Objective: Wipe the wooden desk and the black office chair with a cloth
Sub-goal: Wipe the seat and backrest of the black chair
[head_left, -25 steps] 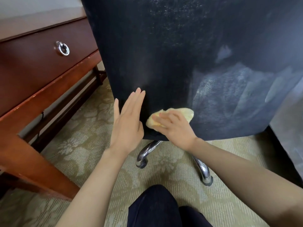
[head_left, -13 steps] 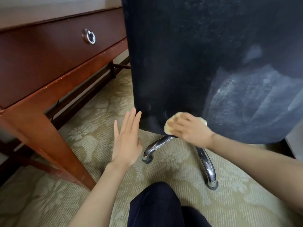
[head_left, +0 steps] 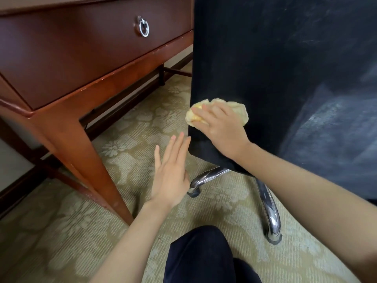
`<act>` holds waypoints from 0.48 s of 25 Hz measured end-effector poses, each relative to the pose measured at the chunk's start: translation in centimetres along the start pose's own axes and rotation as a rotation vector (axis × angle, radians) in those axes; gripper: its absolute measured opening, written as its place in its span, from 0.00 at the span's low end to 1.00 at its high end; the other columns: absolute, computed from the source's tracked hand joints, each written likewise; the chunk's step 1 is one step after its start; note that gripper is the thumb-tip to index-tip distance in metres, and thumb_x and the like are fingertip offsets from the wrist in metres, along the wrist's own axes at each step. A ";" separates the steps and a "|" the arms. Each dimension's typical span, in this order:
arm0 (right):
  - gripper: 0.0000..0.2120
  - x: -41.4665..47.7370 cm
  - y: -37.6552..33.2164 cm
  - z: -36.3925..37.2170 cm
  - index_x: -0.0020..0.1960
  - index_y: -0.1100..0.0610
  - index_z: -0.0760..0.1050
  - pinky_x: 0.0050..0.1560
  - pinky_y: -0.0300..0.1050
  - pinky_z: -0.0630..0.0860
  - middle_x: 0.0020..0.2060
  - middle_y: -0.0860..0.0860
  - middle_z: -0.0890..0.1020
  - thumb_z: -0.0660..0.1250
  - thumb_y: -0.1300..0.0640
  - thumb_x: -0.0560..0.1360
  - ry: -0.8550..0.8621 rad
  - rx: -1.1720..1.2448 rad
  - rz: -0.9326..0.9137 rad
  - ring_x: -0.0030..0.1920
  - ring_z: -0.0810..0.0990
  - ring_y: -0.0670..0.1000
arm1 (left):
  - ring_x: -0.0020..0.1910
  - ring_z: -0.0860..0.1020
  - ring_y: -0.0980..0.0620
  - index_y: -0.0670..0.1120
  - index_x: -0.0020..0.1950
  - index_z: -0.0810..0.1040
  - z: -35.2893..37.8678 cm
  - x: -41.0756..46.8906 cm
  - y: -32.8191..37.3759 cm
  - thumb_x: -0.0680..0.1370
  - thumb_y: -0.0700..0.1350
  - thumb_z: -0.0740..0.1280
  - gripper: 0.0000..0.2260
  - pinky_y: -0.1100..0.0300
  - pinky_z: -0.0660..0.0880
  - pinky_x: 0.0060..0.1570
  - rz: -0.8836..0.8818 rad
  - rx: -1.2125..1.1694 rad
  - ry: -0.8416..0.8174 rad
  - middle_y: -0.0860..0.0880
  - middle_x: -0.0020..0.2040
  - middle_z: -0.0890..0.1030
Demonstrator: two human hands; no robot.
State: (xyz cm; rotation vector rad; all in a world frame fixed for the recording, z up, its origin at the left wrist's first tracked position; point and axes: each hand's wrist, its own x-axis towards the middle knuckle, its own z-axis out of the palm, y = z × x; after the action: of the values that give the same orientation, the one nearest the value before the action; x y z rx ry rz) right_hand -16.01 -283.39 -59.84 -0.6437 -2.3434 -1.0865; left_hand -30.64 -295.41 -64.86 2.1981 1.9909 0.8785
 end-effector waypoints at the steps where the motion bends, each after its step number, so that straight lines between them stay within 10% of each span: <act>1: 0.12 -1.2 -0.8 0.7 0.50 0.52 0.82 0.58 0.48 0.69 0.55 0.50 0.81 0.75 0.59 0.67 -0.075 0.010 -0.005 0.50 0.80 0.53 | 0.77 0.43 0.55 0.47 0.78 0.51 0.1 0.0 0.1 0.70 0.27 0.60 0.40 0.49 0.34 0.73 -0.005 0.001 -0.002 0.52 0.79 0.51; 12: 0.19 -12.7 -3.4 1.9 0.52 0.53 0.83 0.63 0.48 0.71 0.57 0.49 0.80 0.77 0.60 0.62 -0.414 0.121 -0.180 0.57 0.78 0.52 | 0.75 0.32 0.54 0.48 0.78 0.41 -0.1 2.3 4.5 0.73 0.30 0.58 0.40 0.51 0.34 0.74 0.078 -0.040 -0.075 0.53 0.76 0.35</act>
State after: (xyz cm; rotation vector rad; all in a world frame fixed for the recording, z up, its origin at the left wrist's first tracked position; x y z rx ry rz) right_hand -8.59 -286.54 -70.35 -0.6747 -2.8454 -0.9457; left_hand -26.63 -294.09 -62.08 2.2649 1.8502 0.8241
